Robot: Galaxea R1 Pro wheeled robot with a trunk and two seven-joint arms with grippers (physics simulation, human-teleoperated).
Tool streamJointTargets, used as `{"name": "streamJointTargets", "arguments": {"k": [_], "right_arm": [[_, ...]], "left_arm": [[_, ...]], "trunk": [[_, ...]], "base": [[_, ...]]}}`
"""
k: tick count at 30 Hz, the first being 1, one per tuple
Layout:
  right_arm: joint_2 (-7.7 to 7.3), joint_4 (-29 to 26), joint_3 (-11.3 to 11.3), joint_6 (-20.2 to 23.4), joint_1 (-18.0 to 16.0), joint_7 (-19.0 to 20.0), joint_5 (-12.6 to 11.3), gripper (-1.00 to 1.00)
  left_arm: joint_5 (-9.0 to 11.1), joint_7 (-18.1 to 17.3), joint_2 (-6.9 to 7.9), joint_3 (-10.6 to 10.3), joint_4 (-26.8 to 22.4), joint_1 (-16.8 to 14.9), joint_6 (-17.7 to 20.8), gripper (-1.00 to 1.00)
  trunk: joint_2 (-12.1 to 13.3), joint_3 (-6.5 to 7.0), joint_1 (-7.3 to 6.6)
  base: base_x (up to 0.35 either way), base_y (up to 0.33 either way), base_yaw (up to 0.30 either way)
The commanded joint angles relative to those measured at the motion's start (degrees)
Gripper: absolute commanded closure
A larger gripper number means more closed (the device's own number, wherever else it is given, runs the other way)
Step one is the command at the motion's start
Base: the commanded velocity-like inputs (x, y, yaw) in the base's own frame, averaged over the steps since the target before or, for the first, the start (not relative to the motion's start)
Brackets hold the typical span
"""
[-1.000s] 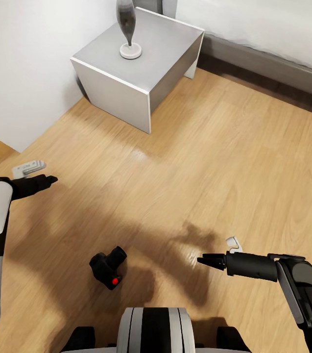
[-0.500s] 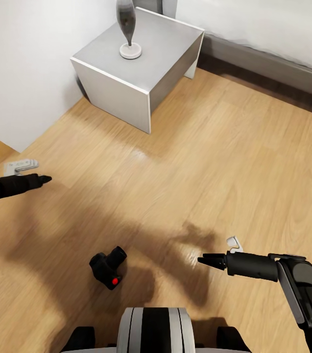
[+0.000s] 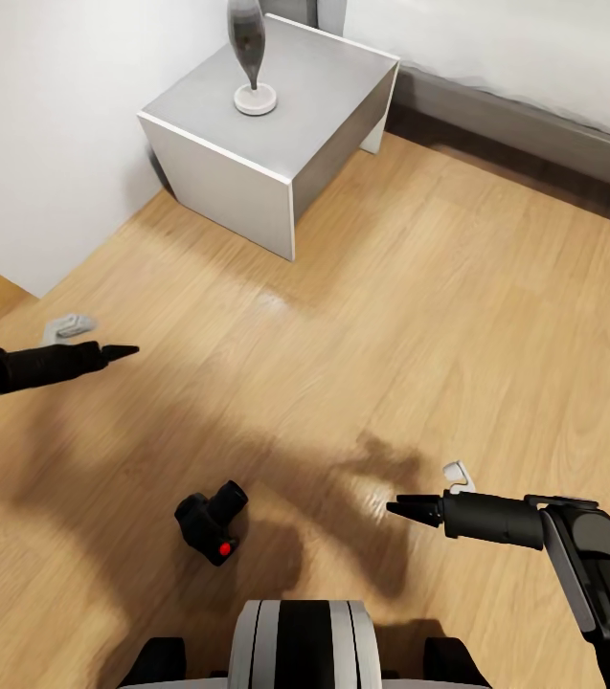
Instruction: Attach the digital camera to the camera tripod in the bedroom.
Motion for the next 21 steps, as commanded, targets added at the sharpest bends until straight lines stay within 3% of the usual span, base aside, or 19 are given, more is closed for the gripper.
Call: {"name": "streamJointTargets", "arguments": {"k": [1,3,4,7,9,13,21], "right_arm": [[-0.03,0.0,-0.03,0.31,-0.02,0.12,-0.06,-1.0],[-0.05,0.0,-0.05,0.31,-0.02,0.12,-0.07,-1.0],[-0.07,0.0,-0.06,0.31,-0.02,0.12,-0.07,-1.0],[-0.08,0.0,-0.07,0.31,-0.02,0.12,-0.07,-1.0],[-0.09,0.0,-0.07,0.31,-0.02,0.12,-0.07,-1.0],[-0.09,0.0,-0.07,0.31,-0.02,0.12,-0.07,-1.0],[-0.1,0.0,-0.07,0.31,-0.02,0.12,-0.07,-1.0]], "left_arm": [[-0.8,-4.96,0.28,0.06,0.14,-0.03,-0.74,-1.0],[-1.22,-13.46,0.82,0.02,0.56,-0.03,-3.26,-1.0],[-1.41,-21.54,1.2,0.02,1.23,-0.03,-6.38,-1.0],[-1.42,-31.69,1.55,0.04,2.39,-0.03,-10.81,-1.0],[-1.56,-36.58,1.71,0.02,3.17,-0.02,-12.85,-1.0],[-1.85,-43.14,1.72,-0.02,5.85,-0.02,-15.34,-1.0],[-2.02,-46.99,0.02,-0.98,12.39,-0.02,-16.75,-1.0]], "trunk": [[-0.01,-0.03,-0.01],[-0.01,-0.03,-0.01],[-0.01,-0.03,-0.01],[-0.01,-0.03,-0.01],[-0.01,-0.03,-0.01],[-0.01,-0.03,-0.01],[-0.01,-0.03,-0.01]], "base": [[0.0,0.0,0.0],[0.0,0.0,0.0],[0.0,0.0,0.0],[0.0,0.0,0.0],[0.0,0.0,0.0],[0.0,0.0,0.0],[0.0,0.0,0.0]]}}
